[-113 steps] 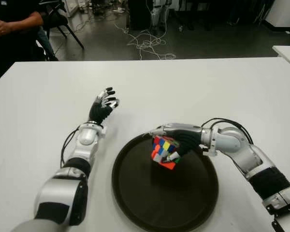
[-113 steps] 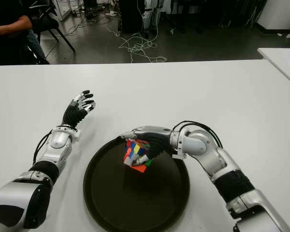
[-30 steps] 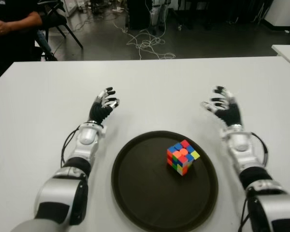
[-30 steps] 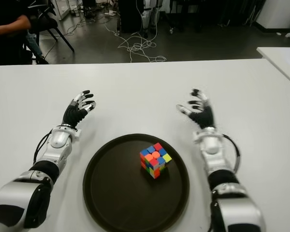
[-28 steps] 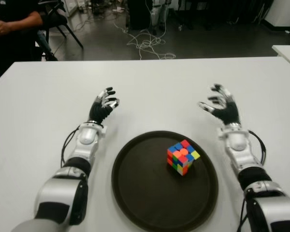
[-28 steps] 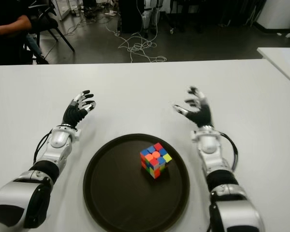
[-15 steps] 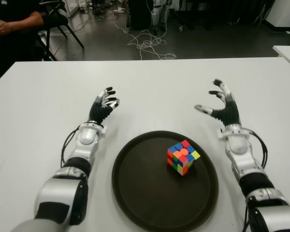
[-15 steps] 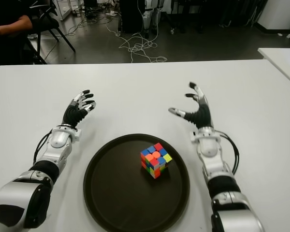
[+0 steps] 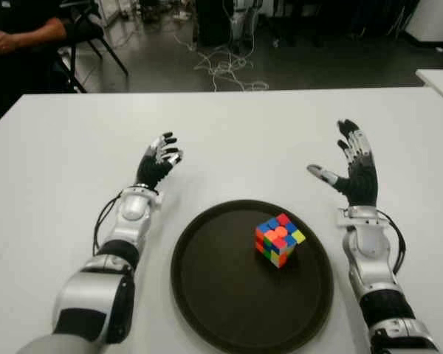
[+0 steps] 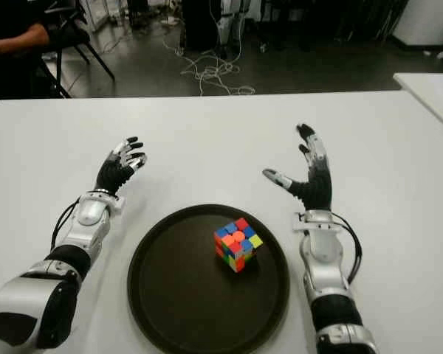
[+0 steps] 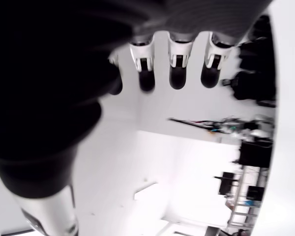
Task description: Pick up the Rubik's Cube and put it in the plate
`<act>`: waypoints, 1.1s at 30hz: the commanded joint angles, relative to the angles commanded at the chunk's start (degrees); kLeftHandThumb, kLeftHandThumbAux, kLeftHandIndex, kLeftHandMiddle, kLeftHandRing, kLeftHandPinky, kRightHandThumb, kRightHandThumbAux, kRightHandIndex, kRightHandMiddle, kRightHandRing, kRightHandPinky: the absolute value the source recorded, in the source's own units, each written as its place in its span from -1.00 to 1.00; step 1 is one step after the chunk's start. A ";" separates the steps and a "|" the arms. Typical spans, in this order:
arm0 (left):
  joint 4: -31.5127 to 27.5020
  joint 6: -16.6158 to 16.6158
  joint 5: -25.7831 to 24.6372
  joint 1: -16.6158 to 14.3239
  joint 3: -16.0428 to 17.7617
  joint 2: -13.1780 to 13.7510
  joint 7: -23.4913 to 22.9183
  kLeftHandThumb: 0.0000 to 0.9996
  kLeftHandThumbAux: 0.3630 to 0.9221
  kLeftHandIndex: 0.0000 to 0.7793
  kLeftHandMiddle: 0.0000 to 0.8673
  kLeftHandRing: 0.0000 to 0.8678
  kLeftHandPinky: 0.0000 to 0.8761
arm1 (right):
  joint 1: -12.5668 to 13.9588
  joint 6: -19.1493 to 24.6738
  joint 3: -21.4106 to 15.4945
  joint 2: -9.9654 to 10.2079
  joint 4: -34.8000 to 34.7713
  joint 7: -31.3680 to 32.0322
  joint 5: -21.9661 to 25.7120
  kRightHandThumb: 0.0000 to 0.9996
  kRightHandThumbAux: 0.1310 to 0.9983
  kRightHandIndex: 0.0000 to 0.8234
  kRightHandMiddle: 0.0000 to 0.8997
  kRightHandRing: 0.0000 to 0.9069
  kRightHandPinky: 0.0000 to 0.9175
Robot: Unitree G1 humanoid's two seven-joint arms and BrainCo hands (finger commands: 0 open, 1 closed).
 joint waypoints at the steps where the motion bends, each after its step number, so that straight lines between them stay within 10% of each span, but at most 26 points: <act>1: -0.03 -0.03 -0.01 0.04 -0.01 -0.03 -0.03 -0.73 0.06 -0.66 -0.60 -0.61 -0.67 | -0.16 0.18 0.00 -0.10 0.23 -0.51 -0.58 -1.00 0.55 -0.75 -0.62 -0.69 -0.81; 13: -0.34 -0.35 0.08 0.50 -0.18 0.17 -0.68 -0.70 -0.04 -0.66 -0.61 -0.60 -0.63 | -1.61 0.79 1.03 -1.31 2.44 -4.68 -6.04 -1.00 0.54 -0.82 -0.68 -0.76 -0.88; 33: -0.18 -0.83 0.35 0.76 -0.39 0.64 -0.84 -0.70 0.05 -0.66 -0.62 -0.62 -0.65 | -5.41 -0.19 -0.91 -0.31 11.09 2.20 1.99 -1.00 0.48 -0.86 -0.76 -0.80 -0.86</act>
